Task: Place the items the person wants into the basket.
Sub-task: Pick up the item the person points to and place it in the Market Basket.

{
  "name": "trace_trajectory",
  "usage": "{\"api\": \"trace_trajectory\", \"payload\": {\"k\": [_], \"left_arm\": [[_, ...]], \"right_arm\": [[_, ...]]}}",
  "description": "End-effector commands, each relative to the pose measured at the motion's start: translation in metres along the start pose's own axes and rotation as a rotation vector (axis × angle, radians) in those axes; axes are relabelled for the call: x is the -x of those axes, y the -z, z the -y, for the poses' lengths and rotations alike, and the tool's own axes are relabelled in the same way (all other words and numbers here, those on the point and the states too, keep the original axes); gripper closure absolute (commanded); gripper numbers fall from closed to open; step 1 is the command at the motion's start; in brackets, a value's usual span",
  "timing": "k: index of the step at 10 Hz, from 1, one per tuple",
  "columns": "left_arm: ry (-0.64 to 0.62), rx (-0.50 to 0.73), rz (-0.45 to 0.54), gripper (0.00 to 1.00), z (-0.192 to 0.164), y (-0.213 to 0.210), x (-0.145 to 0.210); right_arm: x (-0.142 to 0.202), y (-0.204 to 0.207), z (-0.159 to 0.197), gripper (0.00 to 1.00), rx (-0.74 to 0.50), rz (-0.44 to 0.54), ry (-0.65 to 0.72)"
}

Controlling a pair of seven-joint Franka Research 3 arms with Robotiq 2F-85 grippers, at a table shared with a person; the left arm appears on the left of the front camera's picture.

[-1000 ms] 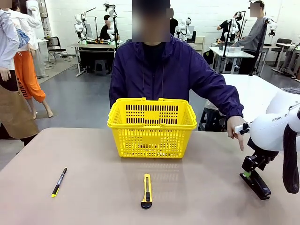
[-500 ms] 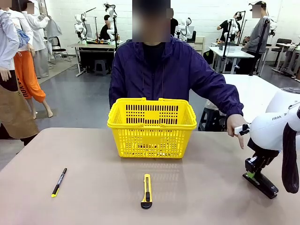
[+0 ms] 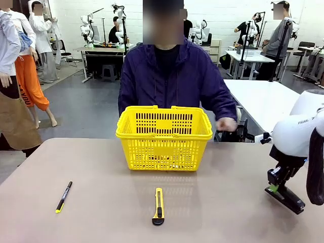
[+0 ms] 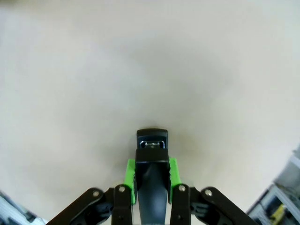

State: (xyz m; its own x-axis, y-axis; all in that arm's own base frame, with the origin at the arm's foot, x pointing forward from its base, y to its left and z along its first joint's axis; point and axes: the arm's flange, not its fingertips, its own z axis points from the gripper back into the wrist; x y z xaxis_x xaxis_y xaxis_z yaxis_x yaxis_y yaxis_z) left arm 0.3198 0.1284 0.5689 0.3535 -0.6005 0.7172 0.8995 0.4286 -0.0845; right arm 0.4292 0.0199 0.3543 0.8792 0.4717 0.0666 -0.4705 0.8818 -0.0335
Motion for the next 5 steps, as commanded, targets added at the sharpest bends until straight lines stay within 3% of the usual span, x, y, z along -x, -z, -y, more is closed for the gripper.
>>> {"api": "trace_trajectory", "payload": {"k": [1, 5], "left_arm": [[0.019, 0.006, 0.020, 0.10, -0.001, -0.002, 0.001], [0.019, 0.006, 0.020, 0.10, -0.001, -0.002, 0.001]], "right_arm": [[0.008, -0.089, -0.003, 0.81, -0.003, -0.012, -0.060], [0.001, -0.253, -0.006, 0.81, 0.008, 0.119, -0.027]]}}
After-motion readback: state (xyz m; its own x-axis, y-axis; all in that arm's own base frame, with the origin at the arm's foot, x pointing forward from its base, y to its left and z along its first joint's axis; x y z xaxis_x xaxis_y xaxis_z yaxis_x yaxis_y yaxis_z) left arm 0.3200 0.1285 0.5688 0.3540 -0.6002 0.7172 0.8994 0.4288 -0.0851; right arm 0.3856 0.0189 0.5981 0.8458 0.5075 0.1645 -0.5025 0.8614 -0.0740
